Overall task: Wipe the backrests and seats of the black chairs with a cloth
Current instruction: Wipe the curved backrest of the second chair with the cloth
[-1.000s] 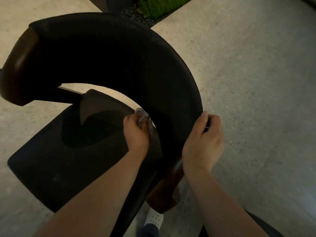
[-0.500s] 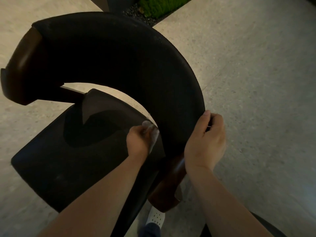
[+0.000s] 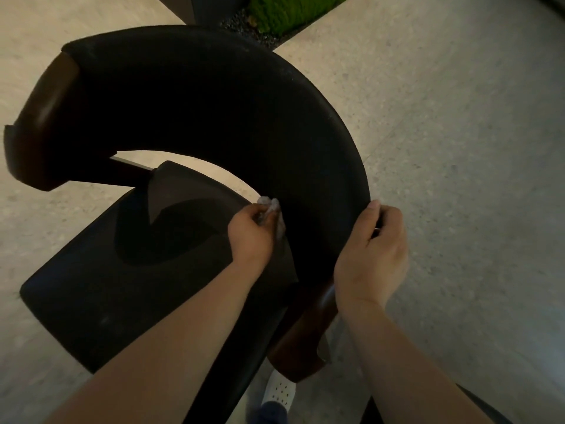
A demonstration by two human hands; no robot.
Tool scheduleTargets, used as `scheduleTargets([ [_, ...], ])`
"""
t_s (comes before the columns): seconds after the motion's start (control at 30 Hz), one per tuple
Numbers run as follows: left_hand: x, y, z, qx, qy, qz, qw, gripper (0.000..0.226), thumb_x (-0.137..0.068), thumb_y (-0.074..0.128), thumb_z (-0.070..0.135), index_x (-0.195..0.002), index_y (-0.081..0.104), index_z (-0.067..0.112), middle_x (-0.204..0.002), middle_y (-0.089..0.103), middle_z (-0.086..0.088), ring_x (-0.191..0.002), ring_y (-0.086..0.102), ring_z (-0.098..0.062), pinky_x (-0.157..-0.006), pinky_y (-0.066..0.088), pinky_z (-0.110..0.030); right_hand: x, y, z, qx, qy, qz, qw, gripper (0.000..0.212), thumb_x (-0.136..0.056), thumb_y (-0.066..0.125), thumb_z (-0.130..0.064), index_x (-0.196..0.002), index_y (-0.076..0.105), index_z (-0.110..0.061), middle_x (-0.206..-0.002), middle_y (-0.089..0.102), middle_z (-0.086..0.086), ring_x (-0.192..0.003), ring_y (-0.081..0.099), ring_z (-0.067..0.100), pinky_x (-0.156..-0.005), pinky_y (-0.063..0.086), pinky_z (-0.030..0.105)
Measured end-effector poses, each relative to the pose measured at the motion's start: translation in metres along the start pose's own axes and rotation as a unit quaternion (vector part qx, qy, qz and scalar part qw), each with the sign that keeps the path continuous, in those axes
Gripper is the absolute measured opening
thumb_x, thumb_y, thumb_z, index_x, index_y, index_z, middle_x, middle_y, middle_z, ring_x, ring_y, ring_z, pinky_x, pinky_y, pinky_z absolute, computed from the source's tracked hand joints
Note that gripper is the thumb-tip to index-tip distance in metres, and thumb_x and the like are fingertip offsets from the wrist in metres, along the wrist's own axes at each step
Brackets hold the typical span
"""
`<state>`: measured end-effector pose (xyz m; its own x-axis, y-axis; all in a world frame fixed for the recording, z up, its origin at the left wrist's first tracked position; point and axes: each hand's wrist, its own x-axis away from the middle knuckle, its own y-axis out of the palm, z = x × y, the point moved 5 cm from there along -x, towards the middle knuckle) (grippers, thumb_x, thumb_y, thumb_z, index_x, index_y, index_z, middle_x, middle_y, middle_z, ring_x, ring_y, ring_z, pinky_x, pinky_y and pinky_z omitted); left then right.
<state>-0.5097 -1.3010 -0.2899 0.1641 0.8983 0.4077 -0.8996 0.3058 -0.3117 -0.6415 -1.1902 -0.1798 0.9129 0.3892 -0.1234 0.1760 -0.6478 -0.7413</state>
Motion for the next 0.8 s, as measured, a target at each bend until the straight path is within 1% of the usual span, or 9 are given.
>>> scheduleTargets([
  [0.07, -0.004, -0.012, 0.002, -0.024, -0.006, -0.002, 1.000, 0.014, -0.095, 0.060, 0.028, -0.102, 0.067, 0.017, -0.097, 0.065, 0.005, -0.096, 0.063, -0.007, -0.090, 0.047, -0.023, 0.001, 0.000, -0.001, 0.003, -0.002, 0.000, 1.000, 0.026, -0.101, 0.032, -0.039, -0.087, 0.049, -0.023, -0.072, 0.050, -0.009, -0.060, 0.044, 0.000, -0.053, 0.026, 0.016],
  [0.13, 0.000, -0.023, 0.011, -0.028, 0.013, 0.028, 0.999, 0.012, -0.095, 0.059, 0.026, -0.103, 0.065, 0.018, -0.098, 0.063, 0.004, -0.091, 0.061, -0.005, -0.082, 0.046, -0.014, 0.001, -0.001, -0.002, -0.001, -0.003, -0.002, 1.000, 0.028, -0.099, 0.030, -0.041, -0.087, 0.049, -0.023, -0.072, 0.049, -0.009, -0.059, 0.044, 0.001, -0.052, 0.027, 0.017],
  [0.2, 0.009, -0.029, 0.031, -0.045, 0.070, 0.057, 0.995, 0.005, -0.095, 0.060, 0.023, -0.099, 0.061, 0.024, -0.101, 0.058, 0.006, -0.087, 0.056, 0.003, -0.075, 0.040, -0.003, 0.001, -0.001, -0.002, -0.007, -0.006, 0.000, 1.000, 0.030, -0.098, 0.029, -0.041, -0.087, 0.049, -0.022, -0.072, 0.050, -0.008, -0.059, 0.044, 0.002, -0.052, 0.027, 0.018],
  [0.27, 0.020, -0.031, 0.056, -0.054, 0.151, 0.085, 0.983, 0.006, -0.093, 0.062, 0.023, -0.099, 0.061, 0.025, -0.103, 0.055, 0.005, -0.087, 0.051, 0.009, -0.077, 0.035, 0.001, 0.001, -0.001, -0.002, -0.011, -0.007, -0.001, 1.000, 0.032, -0.098, 0.029, -0.041, -0.087, 0.051, -0.021, -0.073, 0.050, -0.007, -0.059, 0.044, 0.002, -0.053, 0.027, 0.019],
  [0.33, 0.030, -0.029, 0.083, -0.038, 0.218, 0.103, 0.970, 0.010, -0.093, 0.064, 0.022, -0.101, 0.064, 0.019, -0.107, 0.054, 0.002, -0.090, 0.049, 0.009, -0.080, 0.035, 0.000, 0.001, -0.001, -0.002, -0.009, -0.006, -0.003, 1.000, 0.031, -0.099, 0.029, -0.041, -0.087, 0.050, -0.021, -0.073, 0.048, -0.007, -0.059, 0.043, 0.003, -0.052, 0.027, 0.019],
  [0.47, 0.040, -0.019, 0.130, -0.007, 0.308, 0.108, 0.945, 0.017, -0.090, 0.066, 0.028, -0.101, 0.066, 0.014, -0.108, 0.049, 0.005, -0.092, 0.054, -0.006, -0.080, 0.045, -0.011, 0.002, -0.001, -0.003, -0.006, -0.010, -0.005, 1.000, 0.030, -0.099, 0.029, -0.042, -0.087, 0.049, -0.022, -0.072, 0.048, -0.008, -0.059, 0.043, 0.003, -0.051, 0.028, 0.021],
  [0.6, 0.029, 0.006, 0.155, -0.041, 0.324, 0.096, 0.940, 0.023, -0.088, 0.068, 0.036, -0.099, 0.069, 0.017, -0.105, 0.051, 0.004, -0.093, 0.054, -0.014, -0.080, 0.052, -0.029, 0.001, 0.000, -0.001, -0.007, 0.001, -0.012, 1.000, 0.029, -0.098, 0.029, -0.041, -0.087, 0.048, -0.023, -0.075, 0.051, -0.006, -0.060, 0.044, 0.003, -0.051, 0.027, 0.021],
  [0.7, 0.019, 0.017, 0.160, -0.089, 0.325, 0.118, 0.934, 0.026, -0.084, 0.073, 0.040, -0.098, 0.069, 0.019, -0.101, 0.054, 0.000, -0.091, 0.052, -0.015, -0.076, 0.045, -0.019, 0.001, 0.001, 0.000, -0.005, -0.003, -0.011, 1.000, 0.030, -0.099, 0.029, -0.041, -0.087, 0.049, -0.021, -0.075, 0.052, -0.005, -0.060, 0.042, 0.003, -0.051, 0.026, 0.020],
  [0.8, 0.016, 0.018, 0.160, -0.099, 0.324, 0.126, 0.933, 0.026, -0.084, 0.071, 0.041, -0.097, 0.067, 0.019, -0.098, 0.053, 0.001, -0.086, 0.053, -0.013, -0.074, 0.045, -0.019, 0.001, 0.002, 0.000, -0.006, -0.003, -0.012, 1.000, 0.029, -0.099, 0.031, -0.039, -0.088, 0.050, -0.020, -0.075, 0.052, -0.004, -0.060, 0.042, 0.003, -0.051, 0.026, 0.020],
])
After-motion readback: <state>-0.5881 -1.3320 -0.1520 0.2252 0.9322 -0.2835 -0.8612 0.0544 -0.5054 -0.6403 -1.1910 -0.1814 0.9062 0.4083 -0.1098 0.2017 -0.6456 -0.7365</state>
